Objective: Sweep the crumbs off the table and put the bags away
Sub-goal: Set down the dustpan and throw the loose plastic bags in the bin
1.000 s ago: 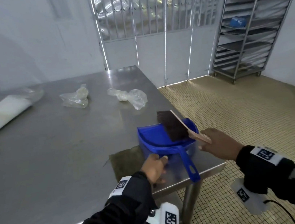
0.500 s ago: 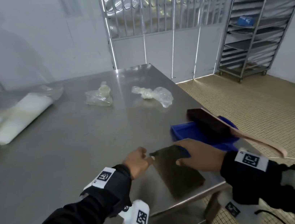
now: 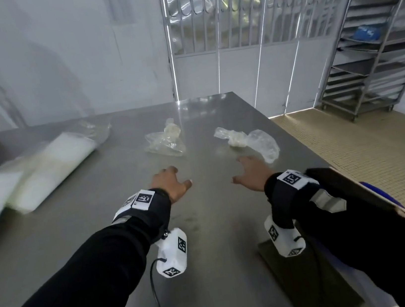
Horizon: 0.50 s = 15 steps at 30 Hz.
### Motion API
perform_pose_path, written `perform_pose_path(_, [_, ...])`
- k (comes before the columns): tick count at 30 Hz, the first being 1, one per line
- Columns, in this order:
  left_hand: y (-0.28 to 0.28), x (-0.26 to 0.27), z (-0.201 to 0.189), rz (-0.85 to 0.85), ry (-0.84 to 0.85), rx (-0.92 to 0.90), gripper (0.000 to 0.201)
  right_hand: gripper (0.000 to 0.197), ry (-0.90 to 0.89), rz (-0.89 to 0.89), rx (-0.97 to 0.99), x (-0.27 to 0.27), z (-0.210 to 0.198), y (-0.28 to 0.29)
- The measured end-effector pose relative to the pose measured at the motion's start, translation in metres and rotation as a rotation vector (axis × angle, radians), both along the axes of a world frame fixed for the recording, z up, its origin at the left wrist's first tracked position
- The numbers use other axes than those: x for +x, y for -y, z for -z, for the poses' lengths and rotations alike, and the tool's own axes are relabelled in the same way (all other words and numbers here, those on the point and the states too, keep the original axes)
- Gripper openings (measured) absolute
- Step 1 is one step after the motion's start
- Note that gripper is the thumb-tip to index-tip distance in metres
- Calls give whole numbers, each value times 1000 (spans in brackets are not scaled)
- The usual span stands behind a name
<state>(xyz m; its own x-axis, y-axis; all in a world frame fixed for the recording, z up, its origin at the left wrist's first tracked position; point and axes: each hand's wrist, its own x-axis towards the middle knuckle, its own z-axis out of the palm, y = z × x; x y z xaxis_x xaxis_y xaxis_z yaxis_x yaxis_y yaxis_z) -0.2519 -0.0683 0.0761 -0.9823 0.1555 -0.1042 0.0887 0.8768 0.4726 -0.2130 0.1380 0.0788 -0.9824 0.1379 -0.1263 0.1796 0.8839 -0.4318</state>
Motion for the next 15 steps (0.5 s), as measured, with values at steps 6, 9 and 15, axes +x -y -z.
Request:
perform_pose_path(6, [-15,-89,4,-34,-115,40,66,81,-83,44,59,-94,-8,-38])
perform_pose_path(9, [-23,-143,11,-48,-188,-8,74,85,-111,37,87,-139,-4,-63])
perform_pose_path(15, [-41,-233,28,-83,-217,-106,82,104,26,-46,238,-214,26,-109])
